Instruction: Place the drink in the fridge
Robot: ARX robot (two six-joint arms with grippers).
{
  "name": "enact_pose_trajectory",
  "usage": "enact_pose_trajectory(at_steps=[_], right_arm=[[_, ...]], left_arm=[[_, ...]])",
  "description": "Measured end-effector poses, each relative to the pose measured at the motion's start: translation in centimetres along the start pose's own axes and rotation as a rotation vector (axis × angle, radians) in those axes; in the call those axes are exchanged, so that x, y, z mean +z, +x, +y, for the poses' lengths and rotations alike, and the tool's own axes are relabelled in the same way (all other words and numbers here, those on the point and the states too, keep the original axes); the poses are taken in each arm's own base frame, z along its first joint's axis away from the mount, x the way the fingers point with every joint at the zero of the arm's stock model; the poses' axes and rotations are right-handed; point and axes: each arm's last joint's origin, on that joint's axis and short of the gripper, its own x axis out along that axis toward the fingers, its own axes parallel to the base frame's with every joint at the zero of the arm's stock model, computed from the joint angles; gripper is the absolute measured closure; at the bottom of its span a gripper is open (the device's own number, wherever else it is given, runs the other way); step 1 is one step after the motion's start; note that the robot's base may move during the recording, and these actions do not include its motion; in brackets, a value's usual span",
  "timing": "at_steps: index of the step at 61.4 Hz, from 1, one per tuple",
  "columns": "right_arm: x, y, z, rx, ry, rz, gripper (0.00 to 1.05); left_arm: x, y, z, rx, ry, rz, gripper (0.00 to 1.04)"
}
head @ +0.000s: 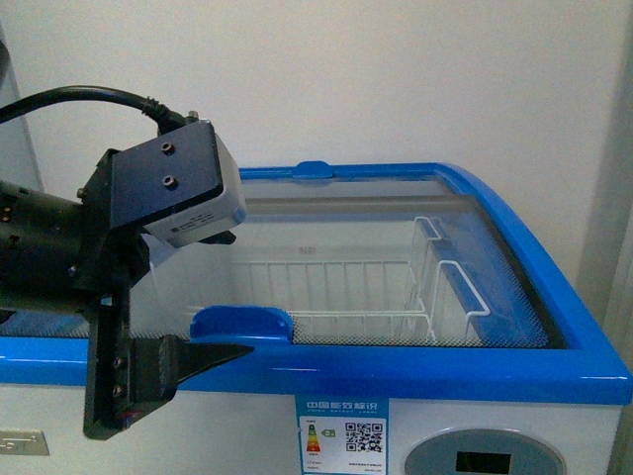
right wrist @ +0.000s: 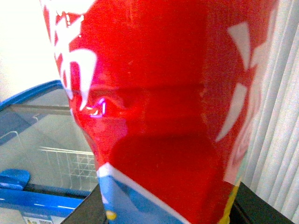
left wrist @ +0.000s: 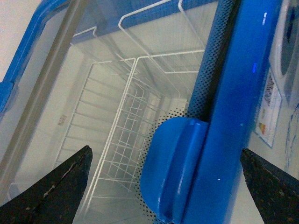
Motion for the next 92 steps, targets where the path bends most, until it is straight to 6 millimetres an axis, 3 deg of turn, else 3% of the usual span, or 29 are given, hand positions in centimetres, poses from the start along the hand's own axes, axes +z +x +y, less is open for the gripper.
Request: enact_pose_trajectory(at_steps=[27,52,62,70,80,92], right_arm=[[0.0,0.0,0.0,0.0,0.0,0.0,0.66],[0.0,0.0,0.0,0.002,0.0,0.0,0.66],[0.0,0.0,0.0,0.0,0.0,0.0,0.66],[0.0,0.0,0.0,0.0,0.0,0.0,0.66],[0.0,0.0,0.0,0.0,0.0,0.0,0.66],[0.0,0.0,0.0,0.0,0.0,0.0,0.66]], left_arm=[[-2.3,4.8,4.2,0.034,0.014,-0.009,0.08],[-3.6,9.1,11.3,0.281,0.096,0.066,0.08],[-4.4,9.9,12.5,0.435,0.114,0.108,0.08],[-4.8,9.6,12.6,0.526,0.089,0.12,0.08],[-5.3,8.5,11.3,0.594,-0.026,0.157,0.08],[-4.4,4.2,8.9,0.674,-0.32,0.18,0.08]])
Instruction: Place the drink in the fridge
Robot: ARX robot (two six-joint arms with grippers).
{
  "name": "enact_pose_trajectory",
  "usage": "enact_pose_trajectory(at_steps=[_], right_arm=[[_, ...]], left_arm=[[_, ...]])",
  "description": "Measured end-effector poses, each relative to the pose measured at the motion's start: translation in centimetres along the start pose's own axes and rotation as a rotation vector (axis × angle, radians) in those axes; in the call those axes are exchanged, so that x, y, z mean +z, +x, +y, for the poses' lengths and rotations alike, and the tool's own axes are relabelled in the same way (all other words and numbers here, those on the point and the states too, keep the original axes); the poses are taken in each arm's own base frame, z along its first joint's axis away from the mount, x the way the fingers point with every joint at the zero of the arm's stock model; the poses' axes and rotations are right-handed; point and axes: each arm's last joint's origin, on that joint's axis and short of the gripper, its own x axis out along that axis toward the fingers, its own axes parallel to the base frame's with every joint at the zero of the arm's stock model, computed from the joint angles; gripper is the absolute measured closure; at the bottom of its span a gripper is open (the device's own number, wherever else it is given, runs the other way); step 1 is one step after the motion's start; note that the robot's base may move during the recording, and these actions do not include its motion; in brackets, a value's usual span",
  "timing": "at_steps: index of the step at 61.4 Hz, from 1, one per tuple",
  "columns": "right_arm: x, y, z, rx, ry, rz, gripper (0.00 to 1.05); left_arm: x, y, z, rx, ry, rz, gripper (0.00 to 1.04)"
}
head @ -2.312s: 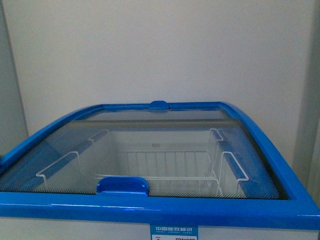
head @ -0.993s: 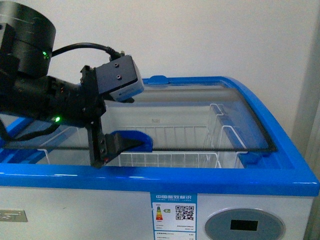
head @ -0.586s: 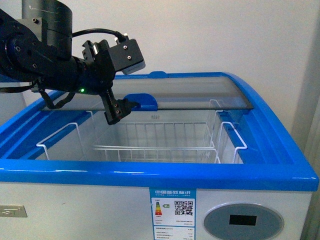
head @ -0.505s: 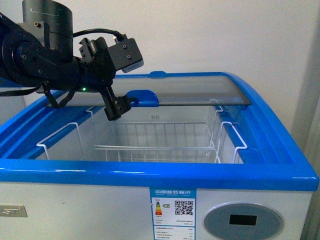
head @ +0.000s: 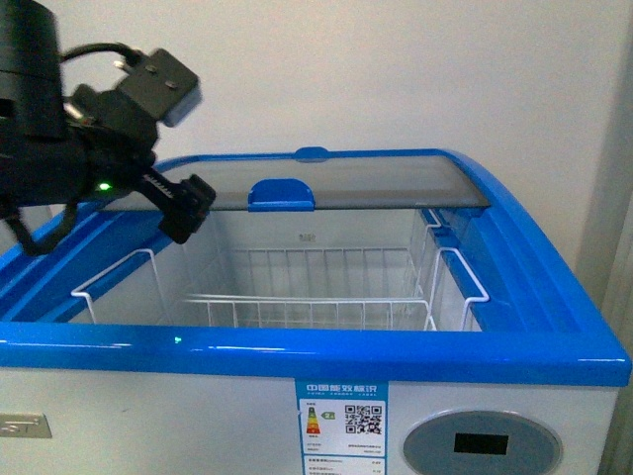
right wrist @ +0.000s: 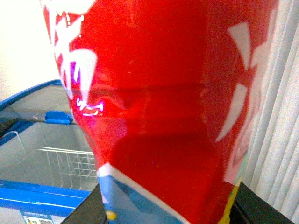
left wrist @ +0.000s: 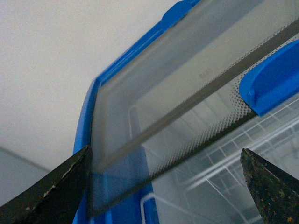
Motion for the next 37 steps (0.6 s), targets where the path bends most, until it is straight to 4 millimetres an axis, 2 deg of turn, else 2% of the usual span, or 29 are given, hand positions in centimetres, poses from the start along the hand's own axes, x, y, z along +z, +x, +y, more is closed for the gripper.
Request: enact_pose_trajectory(at_steps=[3,5,9,11,14,17,22,26,29,32,37], right_arm=[[0.0,0.0,0.0,0.0,0.0,0.0,0.66],[0.0,0.0,0.0,0.0,0.0,0.0,0.66],[0.0,0.0,0.0,0.0,0.0,0.0,0.66],[-0.1,0.1,0.0,0.008,0.002,0.017,0.66],[0.4,0.2,-0.1,0.063,0.002,0.159,0.66],[0.7,0.1,-0.2,0.111,-0.007,0.299,0.66],[0.5,0.1,-0.4,0.153,-0.023,0.408,0.66],[0.0,1.0,-0.7,0.187,-0.051,0.458,0.66],[0.1,2.1,-0.7,0.23,-0.087,0.451,0.66],[0.8,3.8,-0.5,0.296,-0.144,0.42,0.66],[2.2,8.2,0.5,0.427,-0.306,0.373,0.66]], left_arm=[[0.2,-3.1,0.6,-0.015,-0.138,0.03,0.08],[0.2,-4.2,0.8,-0.022,-0.185,0.039,0.08],[0.1,-9.3,1.4,-0.048,-0.367,0.064,0.09],[-0.2,-12.0,1.7,0.057,-0.448,0.057,0.15],[-1.2,-16.4,2.0,0.185,-0.55,0.004,0.25],[-2.2,-20.2,1.4,0.247,-0.601,0.008,0.34],[-3.7,-24.0,-0.6,0.257,-0.638,0.023,0.45],[-4.7,-26.0,-2.0,0.252,-0.654,0.012,0.54],[-5.1,-26.6,-2.6,0.25,-0.659,0.007,0.59],[-5.6,-27.3,-3.3,0.25,-0.667,0.006,0.7],[-6.2,-27.9,-3.9,0.249,-0.675,0.006,0.86]])
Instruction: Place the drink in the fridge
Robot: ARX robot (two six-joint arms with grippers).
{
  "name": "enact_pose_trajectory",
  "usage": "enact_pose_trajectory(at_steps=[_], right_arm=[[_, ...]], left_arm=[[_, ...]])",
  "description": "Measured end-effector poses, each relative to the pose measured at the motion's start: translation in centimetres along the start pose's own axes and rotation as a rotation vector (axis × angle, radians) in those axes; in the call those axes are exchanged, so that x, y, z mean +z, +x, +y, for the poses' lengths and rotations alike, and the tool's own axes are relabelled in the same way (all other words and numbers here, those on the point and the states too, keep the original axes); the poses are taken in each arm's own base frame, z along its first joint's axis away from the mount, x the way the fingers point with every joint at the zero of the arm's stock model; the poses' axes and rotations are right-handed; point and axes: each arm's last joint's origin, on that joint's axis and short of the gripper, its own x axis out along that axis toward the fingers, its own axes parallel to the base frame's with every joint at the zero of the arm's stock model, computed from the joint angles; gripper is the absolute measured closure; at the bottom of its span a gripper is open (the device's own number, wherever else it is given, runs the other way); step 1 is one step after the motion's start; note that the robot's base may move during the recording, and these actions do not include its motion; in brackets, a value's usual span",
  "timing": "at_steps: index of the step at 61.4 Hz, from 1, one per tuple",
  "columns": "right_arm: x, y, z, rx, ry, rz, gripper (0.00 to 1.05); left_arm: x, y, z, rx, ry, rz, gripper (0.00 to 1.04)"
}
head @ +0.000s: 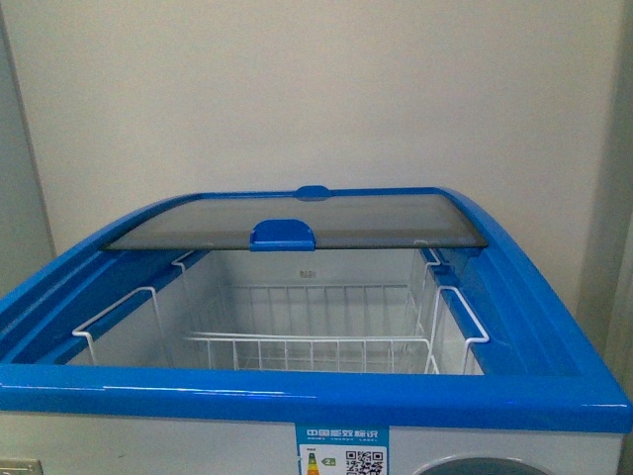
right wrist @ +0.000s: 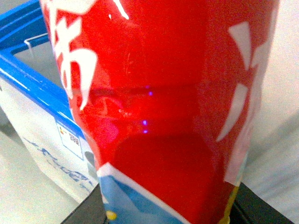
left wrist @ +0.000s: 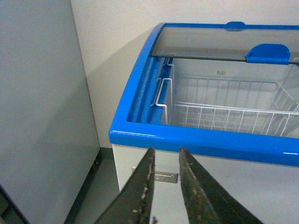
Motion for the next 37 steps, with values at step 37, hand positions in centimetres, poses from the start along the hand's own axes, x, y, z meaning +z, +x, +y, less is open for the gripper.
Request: enact_pose_trajectory(at_steps=[37], right_arm=[[3.6,24.4,3.6,0.335,-0.924,0.197,0.66]], left_arm=[[-2.7,-3.0,0.0,0.0,-0.007,-0.004,1.02]])
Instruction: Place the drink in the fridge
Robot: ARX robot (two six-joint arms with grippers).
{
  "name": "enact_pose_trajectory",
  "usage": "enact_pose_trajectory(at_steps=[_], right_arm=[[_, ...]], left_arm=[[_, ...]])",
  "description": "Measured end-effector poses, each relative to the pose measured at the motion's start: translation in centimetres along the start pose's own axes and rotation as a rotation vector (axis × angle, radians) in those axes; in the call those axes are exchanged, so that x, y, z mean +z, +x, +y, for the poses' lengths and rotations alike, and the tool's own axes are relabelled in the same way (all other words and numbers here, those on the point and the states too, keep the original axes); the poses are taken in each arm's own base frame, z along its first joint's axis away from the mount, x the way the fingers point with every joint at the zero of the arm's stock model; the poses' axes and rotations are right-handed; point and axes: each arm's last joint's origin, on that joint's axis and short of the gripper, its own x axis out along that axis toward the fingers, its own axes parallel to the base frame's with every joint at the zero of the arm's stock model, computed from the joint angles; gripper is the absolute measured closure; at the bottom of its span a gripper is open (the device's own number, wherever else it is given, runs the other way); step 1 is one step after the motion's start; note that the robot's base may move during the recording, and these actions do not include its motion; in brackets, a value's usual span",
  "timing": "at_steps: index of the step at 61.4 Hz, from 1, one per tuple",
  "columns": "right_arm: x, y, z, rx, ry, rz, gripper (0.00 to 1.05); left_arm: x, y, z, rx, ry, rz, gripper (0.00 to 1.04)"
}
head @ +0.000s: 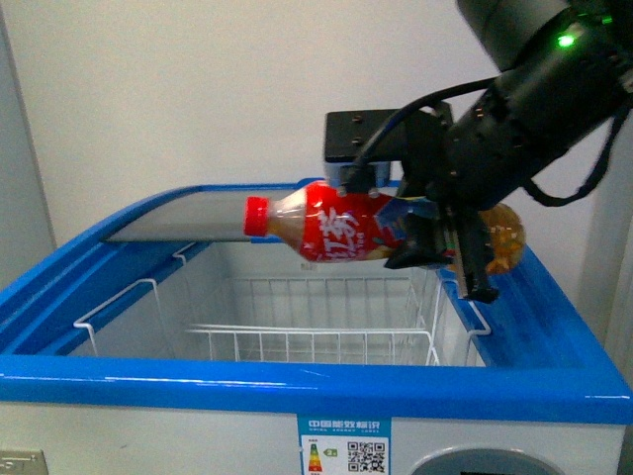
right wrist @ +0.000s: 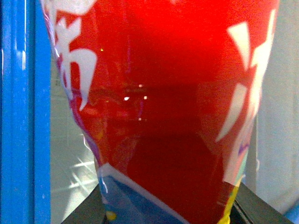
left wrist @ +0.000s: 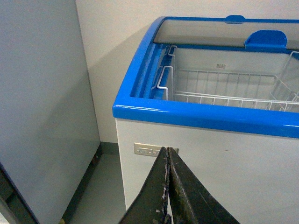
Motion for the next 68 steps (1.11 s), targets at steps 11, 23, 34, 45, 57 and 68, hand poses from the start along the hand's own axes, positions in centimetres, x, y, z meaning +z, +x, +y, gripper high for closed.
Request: enact_pose_trajectory(at_steps=[11,23,34,45,57,68], right_arm=[[1.6,3.0,0.7,0.027,-0.029,-0.022,0.66],[1.4,6.3,0.8,0.008,-0.033,0.007,0.66],[0.9,7.4,1.0,0.009,-0.024,0.021,0.66],[1.1,8.1,1.4,0.012,-0.022,0.01,0.56],[1.9,8.1,1.1,-0.028,-0.013,-0.021,0.18],[2.0,7.2,0.2,-0.074,0.073,-0.052,0.08]], left_arm=[[-0.3,-0.5,0.0,0.0,0.0,-0.002,1.02],[-0.9,-1.0,0.0,0.0,-0.002,-0.015,1.02],[-0.9,-1.4,0.0,0.0,-0.002,-0.018,1.02],[-0.9,-1.6,0.0,0.0,-0.002,-0.018,1.02],[-0.9,-2.0,0.0,0.0,-0.002,-0.019,1.02],[-1.3,-3.1,0.0,0.0,-0.002,-0.01,1.02]])
